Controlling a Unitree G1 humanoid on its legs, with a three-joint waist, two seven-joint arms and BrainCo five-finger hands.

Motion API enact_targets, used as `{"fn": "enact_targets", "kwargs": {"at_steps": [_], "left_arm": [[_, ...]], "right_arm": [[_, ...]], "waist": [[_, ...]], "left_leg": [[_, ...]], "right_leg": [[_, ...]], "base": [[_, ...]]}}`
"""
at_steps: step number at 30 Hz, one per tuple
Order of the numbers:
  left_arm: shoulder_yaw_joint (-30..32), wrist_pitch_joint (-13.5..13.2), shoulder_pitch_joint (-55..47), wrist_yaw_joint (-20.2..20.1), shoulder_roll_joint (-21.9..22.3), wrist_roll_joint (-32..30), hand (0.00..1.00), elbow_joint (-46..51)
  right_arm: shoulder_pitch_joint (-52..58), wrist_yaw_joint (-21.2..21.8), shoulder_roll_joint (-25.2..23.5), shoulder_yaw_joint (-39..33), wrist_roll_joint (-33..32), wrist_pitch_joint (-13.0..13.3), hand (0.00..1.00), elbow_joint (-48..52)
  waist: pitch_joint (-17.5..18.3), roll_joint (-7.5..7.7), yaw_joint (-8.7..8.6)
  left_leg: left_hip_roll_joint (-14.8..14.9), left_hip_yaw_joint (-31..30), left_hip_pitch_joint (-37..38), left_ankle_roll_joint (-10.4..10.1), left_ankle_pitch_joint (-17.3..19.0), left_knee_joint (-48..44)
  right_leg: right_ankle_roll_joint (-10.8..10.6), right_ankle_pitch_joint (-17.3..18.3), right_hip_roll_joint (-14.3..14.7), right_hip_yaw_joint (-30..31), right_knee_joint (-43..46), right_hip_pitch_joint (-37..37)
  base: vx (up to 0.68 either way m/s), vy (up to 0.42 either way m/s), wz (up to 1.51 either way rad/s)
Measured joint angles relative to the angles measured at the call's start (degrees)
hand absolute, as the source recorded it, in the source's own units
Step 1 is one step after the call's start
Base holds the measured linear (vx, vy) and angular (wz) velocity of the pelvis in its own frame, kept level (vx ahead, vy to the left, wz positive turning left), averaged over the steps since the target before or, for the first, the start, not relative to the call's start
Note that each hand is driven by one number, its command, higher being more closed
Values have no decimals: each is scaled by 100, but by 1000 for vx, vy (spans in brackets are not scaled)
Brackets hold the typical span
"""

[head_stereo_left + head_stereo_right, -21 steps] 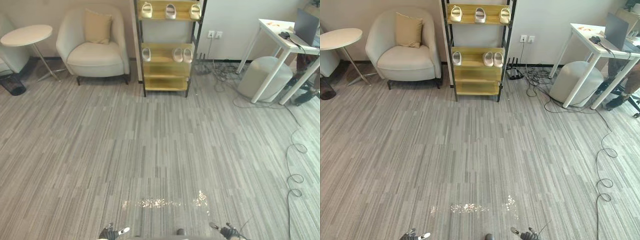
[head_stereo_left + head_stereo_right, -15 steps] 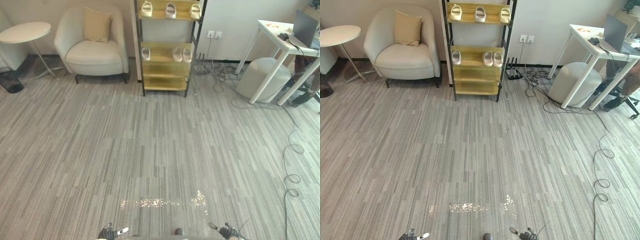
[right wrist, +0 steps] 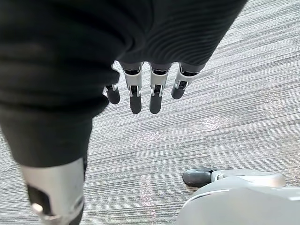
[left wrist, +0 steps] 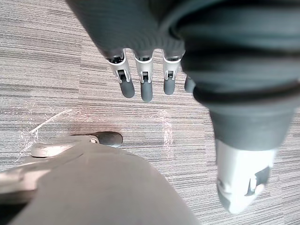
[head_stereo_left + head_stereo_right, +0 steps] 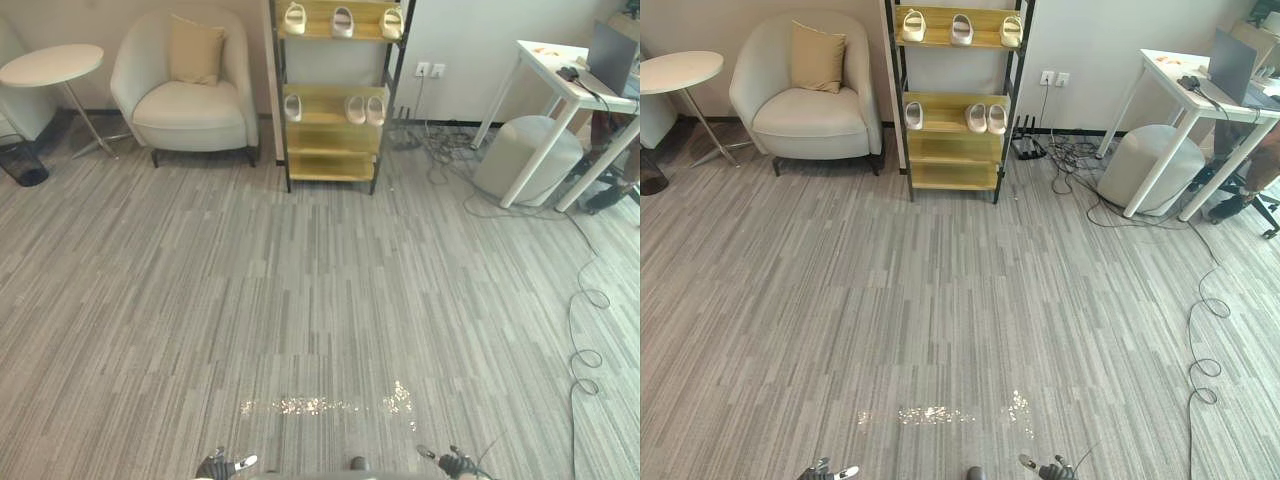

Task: Organize the slippers on the shoe rack

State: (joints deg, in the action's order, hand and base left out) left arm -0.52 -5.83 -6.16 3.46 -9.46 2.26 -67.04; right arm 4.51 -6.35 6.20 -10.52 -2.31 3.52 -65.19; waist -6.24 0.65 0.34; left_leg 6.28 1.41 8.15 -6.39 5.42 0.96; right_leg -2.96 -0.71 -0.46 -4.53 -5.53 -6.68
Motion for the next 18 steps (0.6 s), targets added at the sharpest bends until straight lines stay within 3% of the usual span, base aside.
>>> {"fn": "enact_targets", "kwargs": {"at_steps": [14, 17, 18], "left_arm": [[-5, 16, 0, -12, 0, -1, 0, -4], [-51, 16, 39, -14, -3, 0, 0, -1], [-49, 22, 4, -15, 25, 2, 0, 2]], "right_arm": [[0, 34, -2, -24, -21, -2, 0, 1], [13, 50, 3, -53, -57, 0, 0, 4], [39, 59, 47, -46, -118, -1, 0, 22]], "waist": [[-13, -10, -36], [-73, -86, -40], [-75, -152, -32]], "left_leg": [[38, 21, -3, -19, 18, -27], [135, 97, -129, -101, 317, -521], [345, 232, -286, -330, 620, -1114]], "right_leg": [[16, 12, 32, 5, 0, -40], [102, 137, 94, 17, 17, -136], [192, 219, 212, -78, 39, -164]], "base": [[0, 0, 0], [7, -9, -15], [24, -27, -35]]}}
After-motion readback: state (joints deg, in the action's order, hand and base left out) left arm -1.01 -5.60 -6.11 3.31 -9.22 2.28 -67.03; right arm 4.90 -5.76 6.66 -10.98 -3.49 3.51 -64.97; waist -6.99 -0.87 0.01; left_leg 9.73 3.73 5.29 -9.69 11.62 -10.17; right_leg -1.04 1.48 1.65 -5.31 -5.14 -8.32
